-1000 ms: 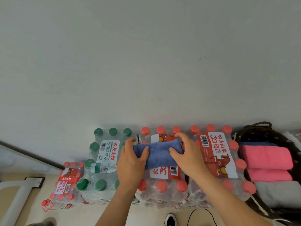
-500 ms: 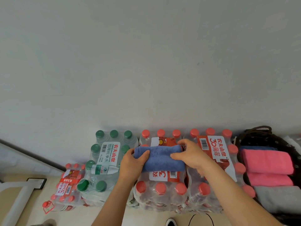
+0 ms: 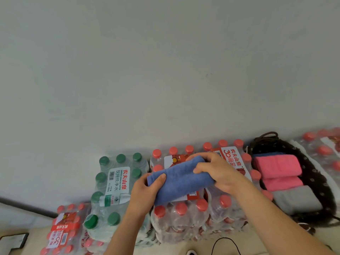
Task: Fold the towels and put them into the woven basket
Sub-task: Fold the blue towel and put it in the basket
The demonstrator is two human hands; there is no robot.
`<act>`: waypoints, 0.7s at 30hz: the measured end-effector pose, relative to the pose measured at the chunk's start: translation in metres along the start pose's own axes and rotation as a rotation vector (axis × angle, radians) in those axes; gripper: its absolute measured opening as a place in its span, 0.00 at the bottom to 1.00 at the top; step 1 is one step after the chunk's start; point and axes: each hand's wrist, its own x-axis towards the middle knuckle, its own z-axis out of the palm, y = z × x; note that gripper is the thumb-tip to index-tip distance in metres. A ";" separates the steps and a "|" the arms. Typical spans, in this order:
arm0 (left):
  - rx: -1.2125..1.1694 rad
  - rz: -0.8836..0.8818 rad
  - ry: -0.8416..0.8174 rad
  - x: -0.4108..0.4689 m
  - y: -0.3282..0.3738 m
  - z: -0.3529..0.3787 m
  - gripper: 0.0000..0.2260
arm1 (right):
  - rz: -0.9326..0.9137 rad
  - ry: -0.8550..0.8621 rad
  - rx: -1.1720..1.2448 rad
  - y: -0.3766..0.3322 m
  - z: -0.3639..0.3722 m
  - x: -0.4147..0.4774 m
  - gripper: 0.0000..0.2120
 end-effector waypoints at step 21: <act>0.280 0.449 -0.711 -0.069 0.024 0.189 0.18 | 0.146 0.728 0.087 0.081 -0.151 -0.147 0.19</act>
